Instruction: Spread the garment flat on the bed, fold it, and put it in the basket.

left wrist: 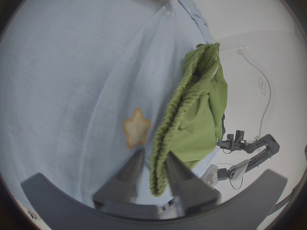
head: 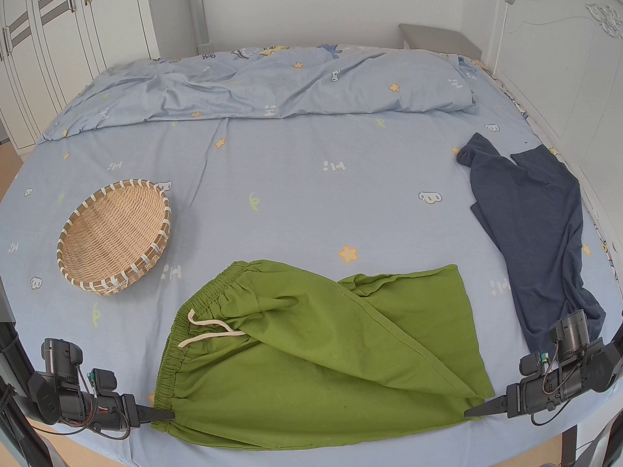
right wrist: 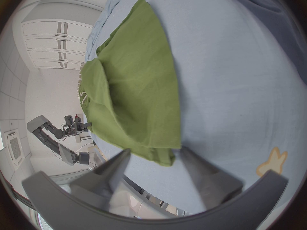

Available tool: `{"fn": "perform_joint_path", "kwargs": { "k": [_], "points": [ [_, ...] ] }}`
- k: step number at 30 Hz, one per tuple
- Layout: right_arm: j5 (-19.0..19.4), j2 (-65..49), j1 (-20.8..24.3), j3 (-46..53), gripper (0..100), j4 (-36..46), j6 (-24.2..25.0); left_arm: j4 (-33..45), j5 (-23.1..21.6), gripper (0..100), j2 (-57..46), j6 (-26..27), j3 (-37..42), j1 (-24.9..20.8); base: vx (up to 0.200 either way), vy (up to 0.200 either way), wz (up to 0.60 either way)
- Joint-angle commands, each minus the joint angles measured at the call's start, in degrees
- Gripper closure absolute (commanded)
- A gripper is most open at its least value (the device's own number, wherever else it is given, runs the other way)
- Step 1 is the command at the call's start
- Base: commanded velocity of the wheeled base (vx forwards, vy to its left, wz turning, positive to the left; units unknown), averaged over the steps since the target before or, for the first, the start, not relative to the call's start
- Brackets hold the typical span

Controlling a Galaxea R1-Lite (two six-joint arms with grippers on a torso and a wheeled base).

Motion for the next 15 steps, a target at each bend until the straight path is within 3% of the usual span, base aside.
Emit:
{"fn": "perform_joint_path", "kwargs": {
  "k": [1, 6, 11, 15],
  "points": [
    [0.29, 0.05, 0.05, 0.04, 0, -0.21, 0.01, -0.03, -0.38, 0, -0.26, -0.04, 0.57, -0.02, 0.0, 0.0, 0.0],
    [0.38, -0.66, -0.3, 0.57, 0, -1.18, 0.01, -0.29, -0.47, 0, -3.42, -0.21, 0.75, 0.42, 0.0, 0.0, 0.0],
    [0.38, -5.14, -2.58, 2.94, 0, -7.86, 0.45, 0.5, -0.38, 0, -14.84, -2.59, 0.92, 0.86, 0.0, 0.0, 0.0],
    [0.21, -11.73, -5.84, 4.08, 0, -11.64, 0.37, 2.52, -0.12, 0, -25.66, -9.97, -1.8, -0.1, 0.0, 0.0, 0.0]
  ]
}}
